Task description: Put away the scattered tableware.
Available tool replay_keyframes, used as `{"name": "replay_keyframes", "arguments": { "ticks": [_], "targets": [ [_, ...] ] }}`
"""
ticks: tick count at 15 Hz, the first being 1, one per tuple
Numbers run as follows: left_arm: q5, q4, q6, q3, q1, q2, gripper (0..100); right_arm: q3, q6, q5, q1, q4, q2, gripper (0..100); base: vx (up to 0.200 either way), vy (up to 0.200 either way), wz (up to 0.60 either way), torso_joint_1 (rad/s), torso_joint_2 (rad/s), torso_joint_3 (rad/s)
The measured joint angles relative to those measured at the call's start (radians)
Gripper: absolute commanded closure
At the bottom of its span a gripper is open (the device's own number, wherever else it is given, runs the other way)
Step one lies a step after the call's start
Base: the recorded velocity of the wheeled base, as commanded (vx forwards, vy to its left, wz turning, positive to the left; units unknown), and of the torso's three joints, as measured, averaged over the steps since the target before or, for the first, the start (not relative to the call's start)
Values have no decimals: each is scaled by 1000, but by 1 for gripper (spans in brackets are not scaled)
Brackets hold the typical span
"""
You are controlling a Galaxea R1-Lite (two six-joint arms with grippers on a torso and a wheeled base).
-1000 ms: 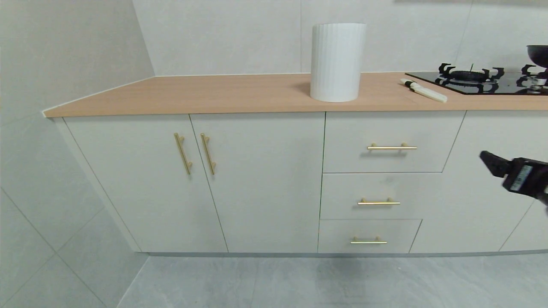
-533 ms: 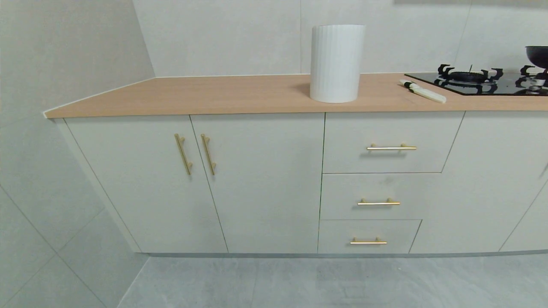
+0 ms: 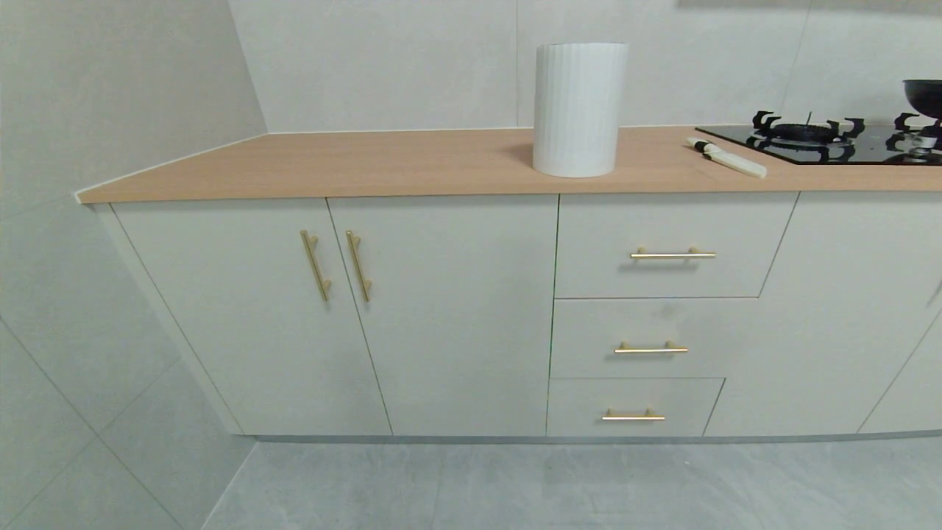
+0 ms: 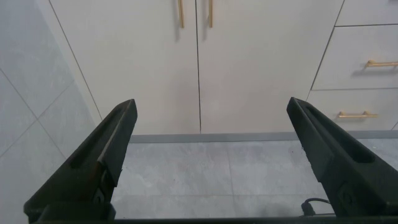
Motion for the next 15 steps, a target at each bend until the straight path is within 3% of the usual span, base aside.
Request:
{"name": "replay_keyframes", "arguments": {
  "ticks": [7,11,15],
  "targets": [
    [0,0,0,0,0,0,0,355,37,117,-7,-125,-45,0,0,0,0,0,0,0],
    [0,0,0,0,0,0,0,384,94,219,-7,-24,-47,0,0,0,0,0,0,0],
    [0,0,0,0,0,0,0,388,129,232,-7,-19,-47,0,0,0,0,0,0,0]
  ]
}}
